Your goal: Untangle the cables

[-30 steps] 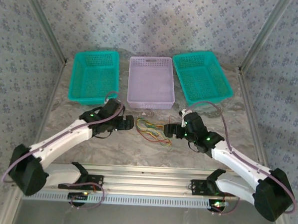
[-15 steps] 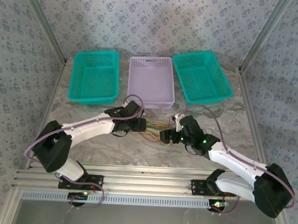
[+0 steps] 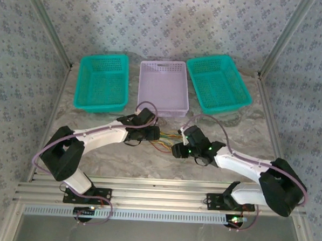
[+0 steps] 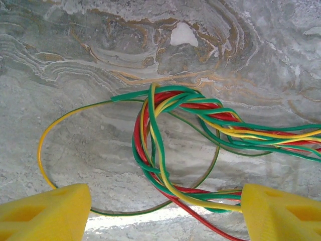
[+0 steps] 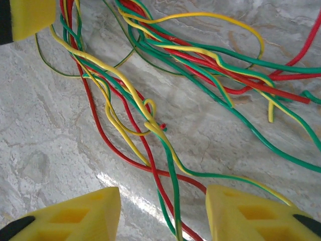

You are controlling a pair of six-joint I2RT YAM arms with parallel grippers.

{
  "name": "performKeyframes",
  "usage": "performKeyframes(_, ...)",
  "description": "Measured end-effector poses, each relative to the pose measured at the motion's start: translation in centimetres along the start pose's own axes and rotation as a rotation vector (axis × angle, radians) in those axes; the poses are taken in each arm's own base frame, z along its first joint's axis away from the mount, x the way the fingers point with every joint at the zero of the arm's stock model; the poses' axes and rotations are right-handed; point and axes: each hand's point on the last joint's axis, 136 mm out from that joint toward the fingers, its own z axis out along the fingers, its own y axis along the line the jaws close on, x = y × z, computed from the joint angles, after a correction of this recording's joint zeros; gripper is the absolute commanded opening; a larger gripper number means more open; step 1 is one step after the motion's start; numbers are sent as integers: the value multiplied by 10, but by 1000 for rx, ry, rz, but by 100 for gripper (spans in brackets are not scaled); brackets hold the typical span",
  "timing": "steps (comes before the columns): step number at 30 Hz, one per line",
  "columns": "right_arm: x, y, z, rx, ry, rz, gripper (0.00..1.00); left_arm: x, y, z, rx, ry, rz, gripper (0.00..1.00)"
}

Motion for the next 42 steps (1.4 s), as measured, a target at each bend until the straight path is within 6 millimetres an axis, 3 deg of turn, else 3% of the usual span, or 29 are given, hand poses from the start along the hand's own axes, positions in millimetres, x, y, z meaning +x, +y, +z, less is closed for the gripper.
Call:
performKeyframes(7,-3,0,6,33,30,-14,11,-2,-4,7,3,0,-4,76)
performKeyframes(13,-3,1,6,35,41,-25,1,0,-10,17,11,27,-26,72)
performKeyframes(21,-1,2,4,32,48,-41,0,2,-27,24,69,48,-65,63)
performKeyframes(27,-3,3,-1,29,40,-48,0,12,-33,28,81,77,-65,61)
performKeyframes(37,-2,3,-2,30,41,-49,0,13,-37,28,92,76,-93,34)
performKeyframes(42,-1,1,-3,41,44,-49,0,13,-36,29,88,73,-91,4)
